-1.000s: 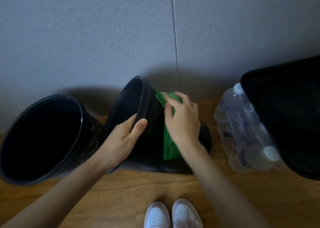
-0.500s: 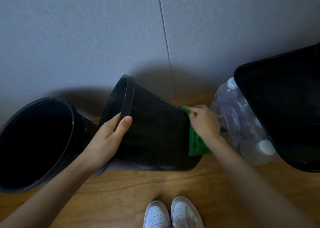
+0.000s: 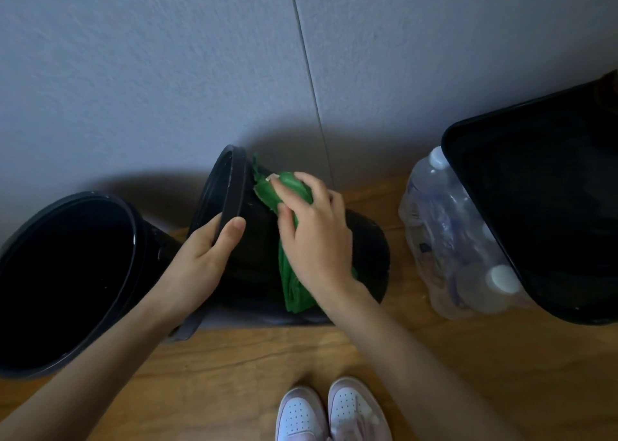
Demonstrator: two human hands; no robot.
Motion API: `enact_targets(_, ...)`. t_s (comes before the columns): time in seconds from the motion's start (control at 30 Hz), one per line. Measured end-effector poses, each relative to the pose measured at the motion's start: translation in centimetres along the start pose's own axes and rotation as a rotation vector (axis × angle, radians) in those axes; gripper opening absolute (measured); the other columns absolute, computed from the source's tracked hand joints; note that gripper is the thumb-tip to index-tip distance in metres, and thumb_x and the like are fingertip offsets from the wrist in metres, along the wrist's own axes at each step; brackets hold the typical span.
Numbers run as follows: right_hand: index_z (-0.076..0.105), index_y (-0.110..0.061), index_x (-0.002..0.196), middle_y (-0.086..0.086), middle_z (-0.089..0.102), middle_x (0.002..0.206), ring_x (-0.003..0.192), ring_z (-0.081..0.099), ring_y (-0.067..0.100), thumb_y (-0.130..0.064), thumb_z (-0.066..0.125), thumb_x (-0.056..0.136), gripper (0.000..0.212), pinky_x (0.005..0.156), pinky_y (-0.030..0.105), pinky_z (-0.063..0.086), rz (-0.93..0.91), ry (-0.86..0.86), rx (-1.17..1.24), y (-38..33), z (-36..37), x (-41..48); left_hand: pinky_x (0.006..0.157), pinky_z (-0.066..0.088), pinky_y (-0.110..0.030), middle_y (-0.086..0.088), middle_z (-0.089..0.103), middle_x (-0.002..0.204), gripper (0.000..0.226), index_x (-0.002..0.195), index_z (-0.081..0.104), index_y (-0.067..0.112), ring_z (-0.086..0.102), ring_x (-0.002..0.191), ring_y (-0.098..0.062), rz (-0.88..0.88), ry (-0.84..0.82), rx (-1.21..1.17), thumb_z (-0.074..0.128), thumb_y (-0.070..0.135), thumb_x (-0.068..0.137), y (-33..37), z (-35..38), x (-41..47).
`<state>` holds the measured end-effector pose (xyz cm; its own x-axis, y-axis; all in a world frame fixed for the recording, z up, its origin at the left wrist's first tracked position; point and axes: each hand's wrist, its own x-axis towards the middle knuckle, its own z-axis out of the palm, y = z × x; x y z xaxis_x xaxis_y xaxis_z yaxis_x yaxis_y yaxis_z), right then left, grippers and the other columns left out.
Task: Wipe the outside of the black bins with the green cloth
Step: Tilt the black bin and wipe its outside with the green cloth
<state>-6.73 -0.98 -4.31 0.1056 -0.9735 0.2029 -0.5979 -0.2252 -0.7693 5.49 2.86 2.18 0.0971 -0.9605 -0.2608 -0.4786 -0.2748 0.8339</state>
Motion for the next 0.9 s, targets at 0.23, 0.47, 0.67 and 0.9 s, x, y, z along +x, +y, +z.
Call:
enact_targets(0.23, 0.051, -0.036, 0.128, -0.005, 0.04, 0.141, 0.125, 0.04, 0.024, -0.024, 0.042, 0.095, 0.037, 0.092, 0.032, 0.043, 0.29, -0.053, -0.159, 11.4, -0.4, -1.1, 0.077, 0.041, -0.019, 0.005, 0.066, 0.1, 0.033, 0.095, 0.059, 0.035, 0.061, 0.088, 0.006, -0.026, 0.017, -0.022, 0.036, 0.05, 0.077, -0.4, -0.7, 0.0)
enact_targets(0.47, 0.051, -0.022, 0.131, 0.003, 0.041, 0.142, 0.129, 0.041, 0.023, -0.016, 0.039, 0.096, 0.037, 0.105, 0.036, 0.035, 0.35, -0.038, -0.074, 14.9, -1.2, -2.7, 0.083, 0.044, -0.019, 0.005, 0.067, 0.101, 0.033, 0.095, 0.06, 0.034, 0.061, 0.093, 0.002, -0.006, -0.011, 0.022, 0.036, 0.051, 0.078, 0.0, -0.6, 0.4)
enact_targets(0.67, 0.057, -0.026, 0.126, 0.001, 0.048, 0.137, 0.12, 0.043, 0.028, -0.01, 0.051, 0.091, 0.039, 0.093, 0.028, 0.035, 0.059, 0.065, -0.037, 5.7, -0.4, -1.0, 0.081, 0.043, -0.019, 0.011, 0.069, 0.097, 0.03, 0.094, 0.061, 0.037, 0.062, 0.093, 0.005, 0.009, -0.011, 0.045, 0.037, 0.05, 0.08, 0.1, -0.2, 0.6)
enact_targets(0.9, 0.054, -0.033, 0.128, -0.003, 0.046, 0.139, 0.123, 0.04, 0.025, -0.023, 0.049, 0.092, 0.037, 0.075, 0.03, 0.046, -0.072, 0.045, 0.033, 0.0, 0.5, 0.5, 0.089, 0.046, -0.043, -0.024, 0.061, 0.107, 0.056, 0.105, 0.057, 0.003, 0.058, 0.103, -0.032, 0.043, -0.002, 0.088, 0.037, 0.049, 0.081, -0.5, -0.3, 0.4)
